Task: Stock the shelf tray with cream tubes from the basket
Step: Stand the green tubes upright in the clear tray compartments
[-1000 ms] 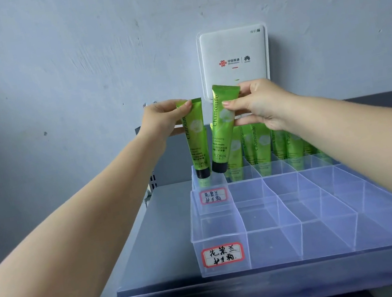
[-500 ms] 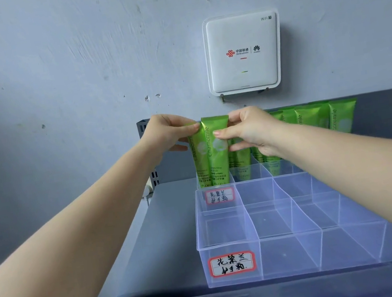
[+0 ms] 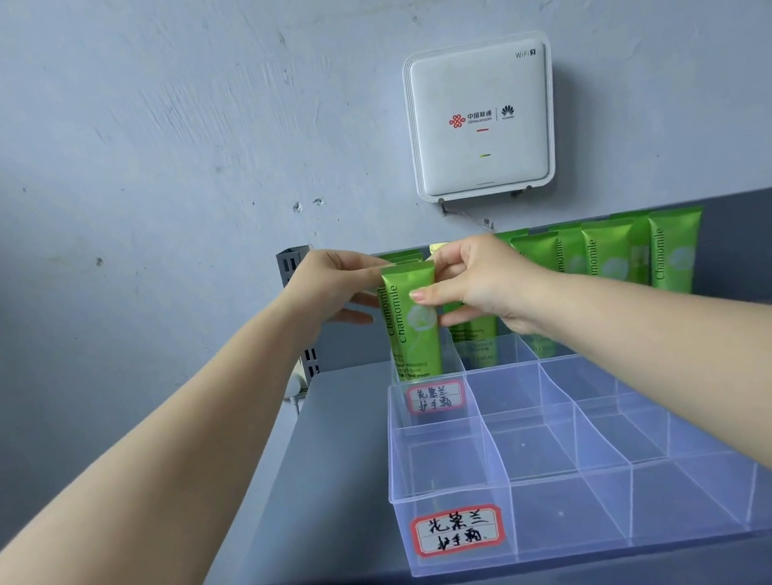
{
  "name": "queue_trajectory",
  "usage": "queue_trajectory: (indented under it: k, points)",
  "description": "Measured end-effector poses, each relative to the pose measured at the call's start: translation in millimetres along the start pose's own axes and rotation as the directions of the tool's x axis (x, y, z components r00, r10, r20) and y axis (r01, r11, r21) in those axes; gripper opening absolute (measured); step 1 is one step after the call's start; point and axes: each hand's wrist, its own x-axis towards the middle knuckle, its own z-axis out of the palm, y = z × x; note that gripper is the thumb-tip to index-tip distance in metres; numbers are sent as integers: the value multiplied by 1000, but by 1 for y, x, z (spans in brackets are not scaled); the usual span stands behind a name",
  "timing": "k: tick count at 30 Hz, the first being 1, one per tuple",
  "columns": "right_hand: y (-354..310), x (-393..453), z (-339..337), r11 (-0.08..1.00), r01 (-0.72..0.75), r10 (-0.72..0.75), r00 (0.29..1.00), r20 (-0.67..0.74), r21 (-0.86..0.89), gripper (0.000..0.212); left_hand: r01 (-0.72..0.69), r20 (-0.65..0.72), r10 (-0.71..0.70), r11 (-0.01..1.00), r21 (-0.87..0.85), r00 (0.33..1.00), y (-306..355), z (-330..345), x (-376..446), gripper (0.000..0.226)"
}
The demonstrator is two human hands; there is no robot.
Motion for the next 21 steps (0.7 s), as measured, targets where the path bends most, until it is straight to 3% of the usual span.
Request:
queue_trajectory:
  k: [11, 15, 17, 18, 21]
  points:
    - [-21, -15, -17, 985, 78, -86, 995, -45, -157, 20, -51, -185, 83, 984, 170, 979, 33, -21, -17, 6]
    - [-34, -25, -40, 926, 133, -186, 975, -121, -354, 22, -112, -177, 171, 947, 301, 969, 59, -9, -27, 2]
    - [-42, -36, -56, 814, 179, -285, 952, -111, -553, 24, -144, -158, 222, 907, 397, 962, 71, 2, -32, 9]
    - [-45, -44, -64, 708, 189, -324, 943, -75, -681, 27, -156, -148, 241, 886, 436, 959, 77, 9, -34, 13]
    - [-54, -72, -88, 218, 161, -347, 935, 77, -963, 42, -190, -81, 282, 805, 562, 956, 92, 35, -40, 25]
